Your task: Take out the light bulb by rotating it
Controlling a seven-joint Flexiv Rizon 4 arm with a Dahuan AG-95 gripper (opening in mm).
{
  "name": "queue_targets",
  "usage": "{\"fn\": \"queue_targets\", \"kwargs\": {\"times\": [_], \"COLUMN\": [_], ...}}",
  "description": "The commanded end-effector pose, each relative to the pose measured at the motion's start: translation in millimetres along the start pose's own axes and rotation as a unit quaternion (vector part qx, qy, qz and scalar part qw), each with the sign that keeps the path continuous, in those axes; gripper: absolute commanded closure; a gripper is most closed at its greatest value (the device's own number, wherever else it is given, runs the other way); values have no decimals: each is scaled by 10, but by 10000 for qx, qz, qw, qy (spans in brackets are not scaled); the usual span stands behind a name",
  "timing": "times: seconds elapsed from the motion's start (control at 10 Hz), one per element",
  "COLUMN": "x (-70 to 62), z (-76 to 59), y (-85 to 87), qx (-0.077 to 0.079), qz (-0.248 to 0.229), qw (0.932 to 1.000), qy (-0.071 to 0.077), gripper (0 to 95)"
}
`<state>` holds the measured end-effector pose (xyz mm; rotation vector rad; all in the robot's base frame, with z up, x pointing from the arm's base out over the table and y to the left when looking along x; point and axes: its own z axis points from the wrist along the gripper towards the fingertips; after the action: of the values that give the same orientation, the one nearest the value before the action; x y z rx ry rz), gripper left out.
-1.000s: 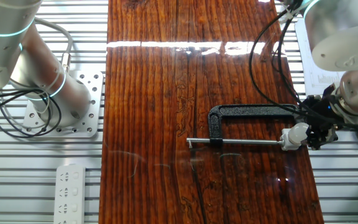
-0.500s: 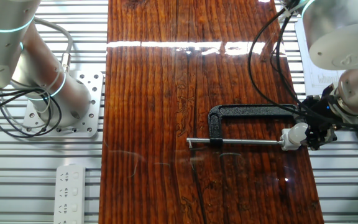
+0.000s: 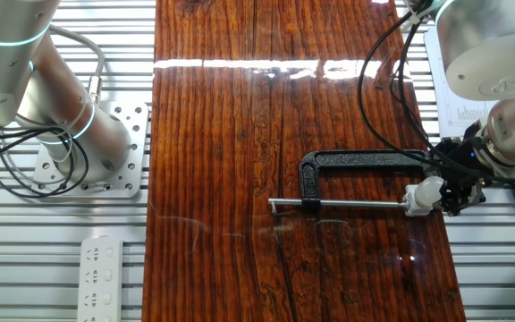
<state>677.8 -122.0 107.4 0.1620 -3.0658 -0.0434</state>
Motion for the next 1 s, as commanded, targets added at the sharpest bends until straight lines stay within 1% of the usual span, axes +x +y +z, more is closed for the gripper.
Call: {"fn": "queue_targets", "kwargs": {"times": [0.1,0.8,0.9,1.0], "x": [2,2,-2,-2], "z": [-1,-1,30,30], "y": [0,0,-68,-68], "qx": [1,1,136,133], "qz": [-1,-1,56,58], "qw": [10000,10000,9998,9998], "qy": [-2,-2,-152,-161], "gripper": [380,380,570,570]}}
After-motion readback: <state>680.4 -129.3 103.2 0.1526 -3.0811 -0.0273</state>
